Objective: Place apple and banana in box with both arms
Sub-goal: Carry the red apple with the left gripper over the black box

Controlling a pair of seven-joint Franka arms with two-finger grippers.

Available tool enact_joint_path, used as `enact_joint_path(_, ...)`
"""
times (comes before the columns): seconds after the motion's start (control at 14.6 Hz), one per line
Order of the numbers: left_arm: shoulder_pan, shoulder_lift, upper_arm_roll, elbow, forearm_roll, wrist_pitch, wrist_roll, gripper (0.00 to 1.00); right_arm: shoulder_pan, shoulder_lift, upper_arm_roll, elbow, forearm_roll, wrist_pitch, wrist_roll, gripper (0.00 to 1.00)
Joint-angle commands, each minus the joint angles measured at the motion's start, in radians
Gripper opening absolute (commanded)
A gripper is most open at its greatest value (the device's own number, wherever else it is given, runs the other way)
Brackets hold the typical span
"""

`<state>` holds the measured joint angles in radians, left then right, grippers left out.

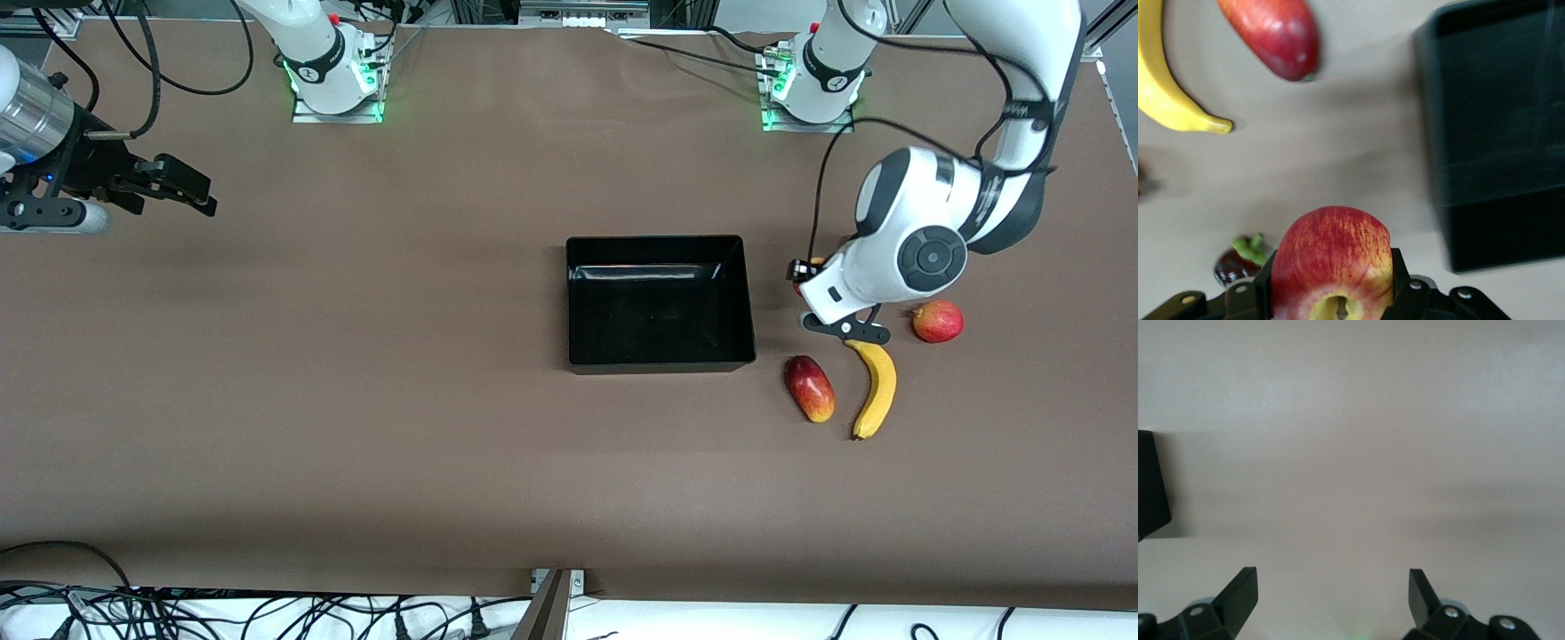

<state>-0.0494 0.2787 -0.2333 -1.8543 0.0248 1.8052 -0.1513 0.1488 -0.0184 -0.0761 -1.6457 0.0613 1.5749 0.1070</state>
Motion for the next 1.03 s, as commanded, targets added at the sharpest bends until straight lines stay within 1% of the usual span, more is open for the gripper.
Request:
enact_joint_path(0.0, -0.004, 0.052, -0.118, 0.056, -0.009, -0.035, -0.202, 0.15, -0.052, -0.035, 0.050, -0.040, -0.014, 0.030, -0.047, 1.00)
enact_joint_path(0.14, -0.004, 0.094, -0.167, 0.038, -0.005, 0.047, -0.295, 0.14, -0.049, -0.028, 0.053, -0.022, -0.018, 0.030, -0.052, 1.00)
enact_joint_path(0.27, -0.016, 0.129, -0.169, -0.009, 0.001, 0.164, -0.297, 0.14, -0.045, -0.011, 0.056, -0.002, -0.050, 0.030, -0.047, 1.00)
enact_joint_path(0.41, -0.048, 0.161, -0.169, -0.049, 0.001, 0.259, -0.310, 0.13, -0.046, -0.003, 0.055, 0.000, -0.057, 0.036, -0.052, 1.00)
enact_joint_path(0.62, -0.061, 0.204, -0.167, -0.084, 0.007, 0.334, -0.317, 0.14, -0.046, 0.009, 0.055, 0.044, -0.057, 0.007, -0.050, 1.00)
enact_joint_path(0.68, -0.070, 0.208, -0.167, -0.103, 0.007, 0.356, -0.318, 0.14, -0.046, 0.009, 0.055, 0.050, -0.057, -0.013, -0.053, 1.00)
enact_joint_path(0.82, -0.086, 0.237, -0.164, -0.115, 0.007, 0.388, -0.318, 0.14, -0.048, 0.020, 0.053, 0.053, -0.055, -0.010, -0.052, 1.00)
enact_joint_path(0.89, -0.086, 0.252, -0.164, -0.114, 0.014, 0.394, -0.318, 0.17, -0.048, 0.023, 0.053, 0.055, -0.057, -0.009, -0.047, 1.00)
enact_joint_path(0.96, -0.086, 0.257, -0.164, -0.112, 0.029, 0.393, -0.321, 0.29, -0.048, 0.023, 0.052, 0.056, -0.058, -0.010, -0.037, 1.00)
